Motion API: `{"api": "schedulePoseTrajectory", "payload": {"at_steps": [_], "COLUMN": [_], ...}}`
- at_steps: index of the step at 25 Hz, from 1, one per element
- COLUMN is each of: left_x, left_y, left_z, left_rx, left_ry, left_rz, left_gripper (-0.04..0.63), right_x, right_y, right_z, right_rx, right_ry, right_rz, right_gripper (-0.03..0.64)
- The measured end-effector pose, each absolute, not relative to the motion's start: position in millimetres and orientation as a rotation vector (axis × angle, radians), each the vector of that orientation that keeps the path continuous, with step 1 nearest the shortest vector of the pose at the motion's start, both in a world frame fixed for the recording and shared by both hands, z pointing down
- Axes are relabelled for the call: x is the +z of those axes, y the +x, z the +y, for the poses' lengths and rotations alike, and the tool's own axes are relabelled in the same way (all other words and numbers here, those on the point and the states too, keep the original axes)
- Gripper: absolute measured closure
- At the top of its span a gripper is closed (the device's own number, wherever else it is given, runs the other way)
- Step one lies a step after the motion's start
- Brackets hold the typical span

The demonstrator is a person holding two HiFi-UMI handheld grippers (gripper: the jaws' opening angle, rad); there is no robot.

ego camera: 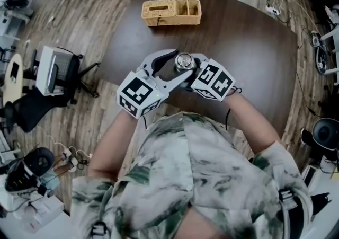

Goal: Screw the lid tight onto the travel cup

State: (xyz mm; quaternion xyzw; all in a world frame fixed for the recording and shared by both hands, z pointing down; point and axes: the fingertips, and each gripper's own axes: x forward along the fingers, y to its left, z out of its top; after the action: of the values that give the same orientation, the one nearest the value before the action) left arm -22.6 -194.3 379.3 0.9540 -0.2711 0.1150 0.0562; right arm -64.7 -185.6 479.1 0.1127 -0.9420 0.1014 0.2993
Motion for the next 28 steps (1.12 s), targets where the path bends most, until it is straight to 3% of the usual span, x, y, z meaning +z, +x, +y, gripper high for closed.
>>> {"api": "schedulePoseTrajectory", "payload": {"at_steps": [28], "left_x": [391.0], "left_y": [-65.9], "left_z": [-196.7], "left_rx": [0.347], "left_ry": [2.751], "left_rz": [-1.049], "left_gripper": [0.337], "right_x": [488.9], "right_y": [-40.5], "right_z": [-194.3], "right_rx": [0.32], "right_ry": [0.352], "right_rz": [-2.537], "right_gripper": [0.212]}}
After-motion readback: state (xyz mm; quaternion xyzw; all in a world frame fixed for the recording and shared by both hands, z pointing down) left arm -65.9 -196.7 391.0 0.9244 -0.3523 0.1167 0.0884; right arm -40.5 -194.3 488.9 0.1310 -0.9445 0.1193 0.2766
